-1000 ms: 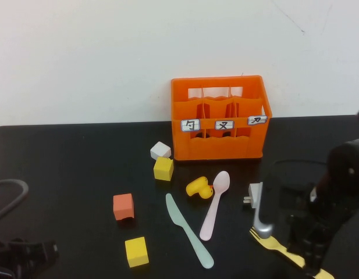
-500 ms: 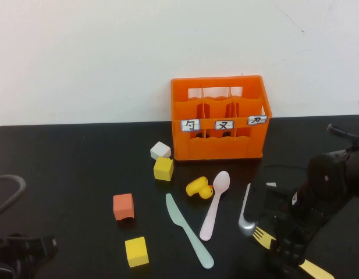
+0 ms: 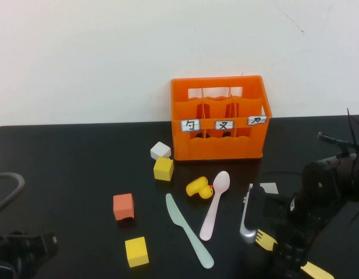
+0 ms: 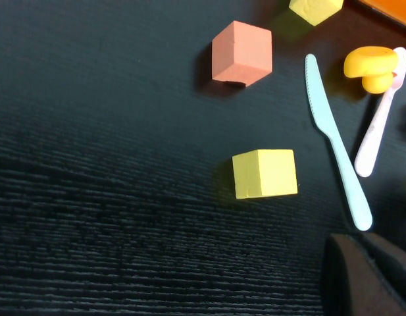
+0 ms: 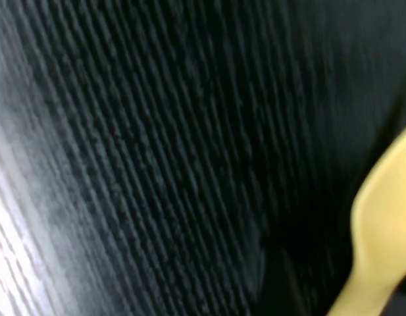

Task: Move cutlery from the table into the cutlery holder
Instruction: Pick up the fork

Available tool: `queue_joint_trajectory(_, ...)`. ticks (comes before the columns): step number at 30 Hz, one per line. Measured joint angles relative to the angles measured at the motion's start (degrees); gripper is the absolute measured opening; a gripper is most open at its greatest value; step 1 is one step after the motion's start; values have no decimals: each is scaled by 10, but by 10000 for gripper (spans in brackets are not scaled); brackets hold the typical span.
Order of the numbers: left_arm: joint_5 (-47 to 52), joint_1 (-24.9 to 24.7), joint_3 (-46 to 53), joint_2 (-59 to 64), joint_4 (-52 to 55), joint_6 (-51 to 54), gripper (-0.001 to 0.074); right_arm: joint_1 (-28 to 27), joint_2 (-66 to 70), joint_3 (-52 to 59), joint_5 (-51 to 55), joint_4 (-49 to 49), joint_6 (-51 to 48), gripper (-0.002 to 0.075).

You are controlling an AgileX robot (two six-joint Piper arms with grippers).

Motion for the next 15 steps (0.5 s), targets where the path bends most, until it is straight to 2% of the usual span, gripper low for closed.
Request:
queue_joint_trajectory(4,0,0,0,0,0,3,-1,0,3,-4,0,-2,9,393)
queue_joint_trajectory(6,0,0,0,0,0,4,-1,0,4,-5,-2,-3,23,342)
queue_joint_trajectory(10,0,0,0,0,-3,4,-1,0,4,-5,-2,-4,41,169)
queue_joint_trajectory(11,-1,0,0,0,-3,4,-1,0,4,-5,-1,-4,43,146)
queue_joint_trajectory(15,-1,0,0,0,-7,5,-1,0,4,-5,0,-2,59,146)
